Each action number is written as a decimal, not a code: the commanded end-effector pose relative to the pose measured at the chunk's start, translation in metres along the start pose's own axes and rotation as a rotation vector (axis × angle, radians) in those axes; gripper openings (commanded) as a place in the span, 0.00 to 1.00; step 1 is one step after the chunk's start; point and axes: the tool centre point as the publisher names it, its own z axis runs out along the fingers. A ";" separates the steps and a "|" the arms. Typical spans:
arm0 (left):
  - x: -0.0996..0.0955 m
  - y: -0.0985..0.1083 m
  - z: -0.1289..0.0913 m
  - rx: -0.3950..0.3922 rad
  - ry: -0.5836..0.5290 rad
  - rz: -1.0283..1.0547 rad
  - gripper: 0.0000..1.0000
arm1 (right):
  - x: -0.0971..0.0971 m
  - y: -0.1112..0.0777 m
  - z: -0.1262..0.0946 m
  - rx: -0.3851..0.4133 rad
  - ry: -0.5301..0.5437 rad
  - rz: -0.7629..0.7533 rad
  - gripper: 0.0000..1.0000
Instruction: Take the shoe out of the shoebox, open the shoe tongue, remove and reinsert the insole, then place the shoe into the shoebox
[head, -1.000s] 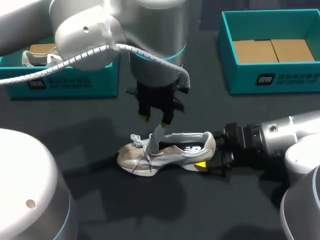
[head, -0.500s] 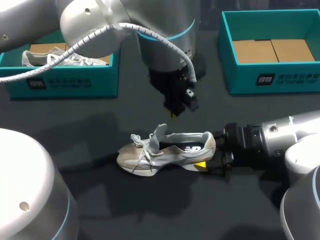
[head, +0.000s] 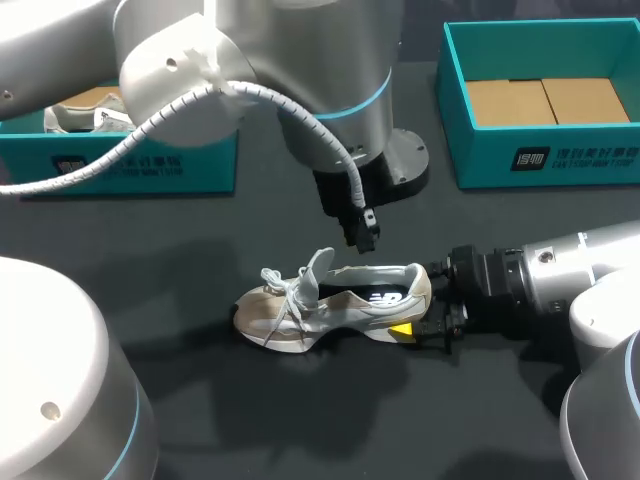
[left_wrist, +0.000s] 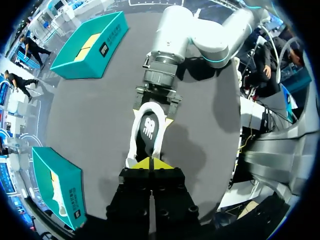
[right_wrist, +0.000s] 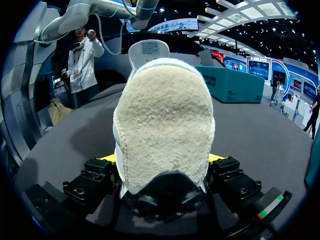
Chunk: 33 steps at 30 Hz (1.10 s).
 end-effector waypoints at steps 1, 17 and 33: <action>0.000 0.004 0.000 0.009 0.000 0.010 0.00 | 0.001 0.001 0.000 0.004 -0.001 0.000 0.00; -0.004 -0.006 0.062 -0.013 0.056 0.112 0.00 | 0.001 0.001 0.000 0.004 -0.001 0.000 0.00; -0.012 -0.001 0.082 -0.004 0.087 0.136 0.00 | 0.001 0.001 0.000 0.004 -0.001 0.000 0.00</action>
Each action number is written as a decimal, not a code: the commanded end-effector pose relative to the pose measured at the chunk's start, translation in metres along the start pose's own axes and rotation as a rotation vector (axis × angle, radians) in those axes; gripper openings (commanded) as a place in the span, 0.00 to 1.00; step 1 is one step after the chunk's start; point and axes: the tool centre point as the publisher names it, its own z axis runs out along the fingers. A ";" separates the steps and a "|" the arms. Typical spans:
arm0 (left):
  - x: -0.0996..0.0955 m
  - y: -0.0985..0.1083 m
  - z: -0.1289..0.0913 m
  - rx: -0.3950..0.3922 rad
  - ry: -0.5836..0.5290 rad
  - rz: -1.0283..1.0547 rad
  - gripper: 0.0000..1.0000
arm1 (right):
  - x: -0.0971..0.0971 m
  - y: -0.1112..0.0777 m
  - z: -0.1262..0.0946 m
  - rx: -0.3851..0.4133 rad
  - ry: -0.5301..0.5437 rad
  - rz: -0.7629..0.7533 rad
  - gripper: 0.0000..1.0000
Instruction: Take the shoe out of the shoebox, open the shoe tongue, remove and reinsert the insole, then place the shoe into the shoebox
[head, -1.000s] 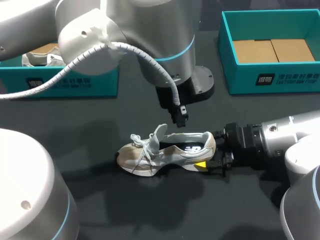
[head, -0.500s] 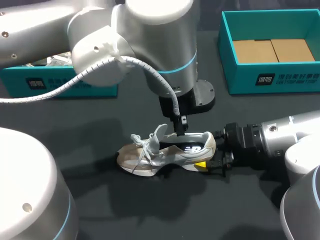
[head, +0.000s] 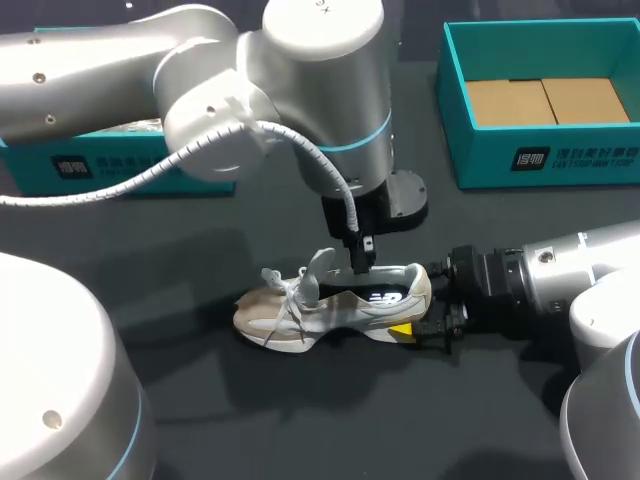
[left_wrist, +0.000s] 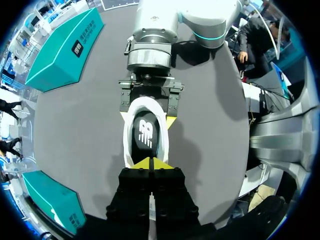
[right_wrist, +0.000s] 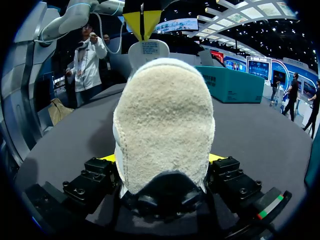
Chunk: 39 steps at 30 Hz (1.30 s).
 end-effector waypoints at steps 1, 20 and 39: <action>0.000 0.001 -0.001 0.002 -0.001 0.000 0.00 | 0.001 0.001 0.000 0.004 -0.001 0.000 0.00; -0.002 -0.023 0.068 -0.027 0.034 0.038 0.00 | 0.001 0.001 0.000 0.004 -0.001 0.000 0.00; -0.009 0.010 0.099 -0.119 0.177 0.018 0.00 | 0.001 0.001 0.000 0.004 -0.001 0.000 0.00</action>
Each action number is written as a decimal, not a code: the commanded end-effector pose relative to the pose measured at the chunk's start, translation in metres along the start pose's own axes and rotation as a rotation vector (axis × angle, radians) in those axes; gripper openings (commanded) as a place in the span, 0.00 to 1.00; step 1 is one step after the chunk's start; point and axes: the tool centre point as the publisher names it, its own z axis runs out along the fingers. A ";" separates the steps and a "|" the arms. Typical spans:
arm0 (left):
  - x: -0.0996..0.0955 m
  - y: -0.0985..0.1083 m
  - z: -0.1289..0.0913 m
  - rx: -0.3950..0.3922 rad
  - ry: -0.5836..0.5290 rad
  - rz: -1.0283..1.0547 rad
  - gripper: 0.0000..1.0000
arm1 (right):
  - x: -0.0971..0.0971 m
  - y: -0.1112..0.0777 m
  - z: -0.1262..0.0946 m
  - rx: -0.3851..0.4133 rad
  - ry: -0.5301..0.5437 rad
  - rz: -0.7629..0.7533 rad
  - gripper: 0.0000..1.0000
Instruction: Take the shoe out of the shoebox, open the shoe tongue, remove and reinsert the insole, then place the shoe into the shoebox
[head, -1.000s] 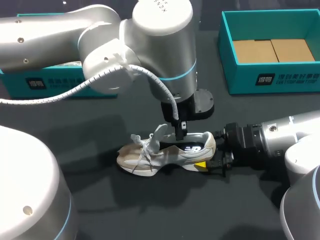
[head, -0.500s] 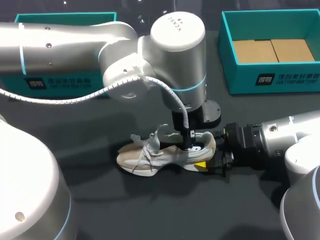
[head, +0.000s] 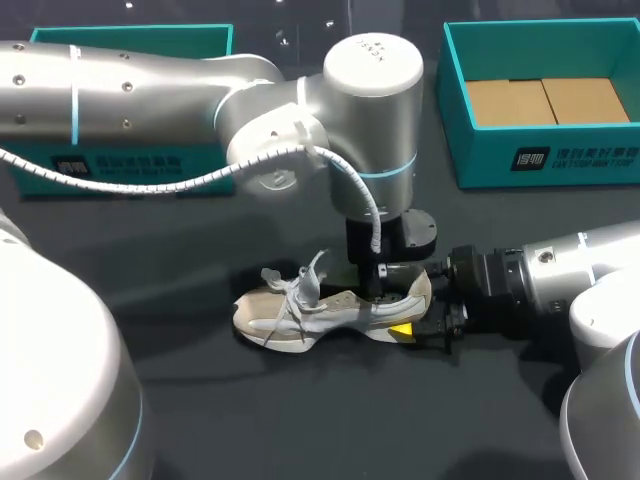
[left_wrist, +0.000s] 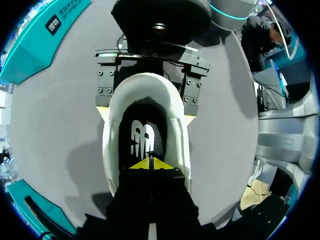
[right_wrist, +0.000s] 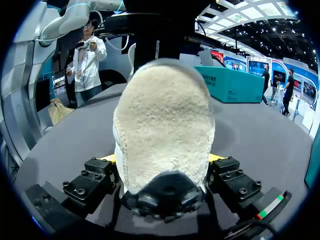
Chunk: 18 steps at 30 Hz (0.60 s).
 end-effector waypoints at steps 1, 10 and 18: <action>-0.003 0.010 0.005 -0.006 0.032 0.019 0.00 | 0.001 0.001 0.000 0.004 -0.001 0.000 0.00; 0.009 0.028 0.010 -0.017 0.037 0.057 0.00 | 0.001 0.001 0.000 0.004 -0.001 0.000 0.00; 0.012 0.034 0.012 -0.023 0.044 0.071 0.00 | 0.001 0.001 0.000 0.004 -0.001 0.000 0.00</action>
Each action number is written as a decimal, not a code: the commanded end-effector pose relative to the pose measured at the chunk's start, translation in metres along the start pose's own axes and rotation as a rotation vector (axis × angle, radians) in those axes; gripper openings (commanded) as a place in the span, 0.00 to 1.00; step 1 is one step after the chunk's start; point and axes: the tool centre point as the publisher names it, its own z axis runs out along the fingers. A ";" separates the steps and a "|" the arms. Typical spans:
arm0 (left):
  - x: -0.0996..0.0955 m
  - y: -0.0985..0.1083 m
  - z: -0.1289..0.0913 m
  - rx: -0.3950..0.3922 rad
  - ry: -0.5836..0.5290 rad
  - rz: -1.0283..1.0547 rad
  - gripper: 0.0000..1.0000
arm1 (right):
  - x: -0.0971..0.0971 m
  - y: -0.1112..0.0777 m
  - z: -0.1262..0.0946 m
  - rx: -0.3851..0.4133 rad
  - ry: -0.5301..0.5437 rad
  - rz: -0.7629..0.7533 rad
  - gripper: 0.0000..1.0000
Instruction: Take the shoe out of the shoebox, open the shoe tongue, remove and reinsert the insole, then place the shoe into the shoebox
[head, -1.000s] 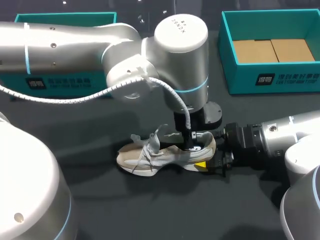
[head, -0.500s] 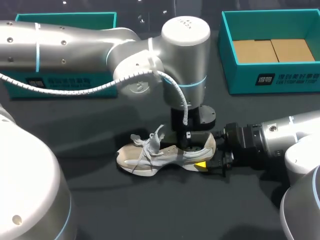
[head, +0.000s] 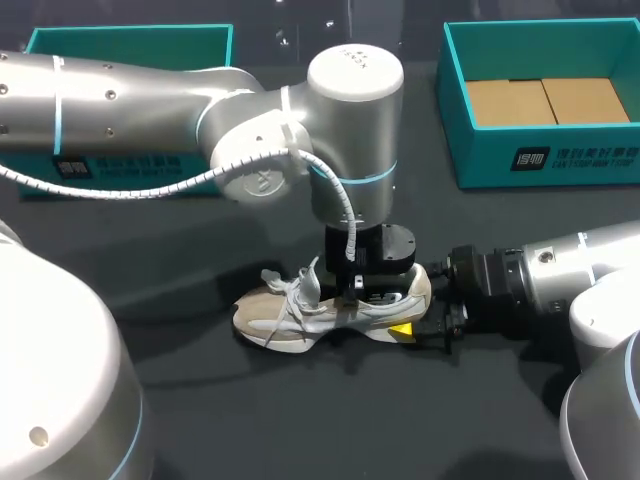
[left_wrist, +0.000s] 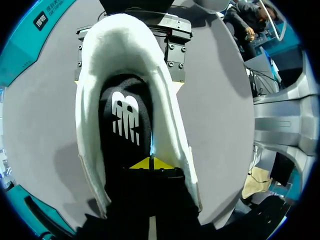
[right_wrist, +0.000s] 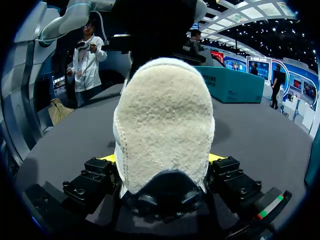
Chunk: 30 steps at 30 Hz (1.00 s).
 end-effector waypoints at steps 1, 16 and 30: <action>0.001 0.005 0.000 0.009 -0.002 0.006 0.00 | 0.001 0.001 0.000 0.004 -0.001 0.000 0.00; 0.007 -0.005 0.013 0.040 -0.095 0.006 0.37 | 0.001 0.001 0.000 0.004 -0.001 0.000 0.00; -0.003 -0.027 0.038 0.079 -0.260 -0.035 0.41 | 0.001 0.001 0.000 0.004 -0.001 0.000 0.00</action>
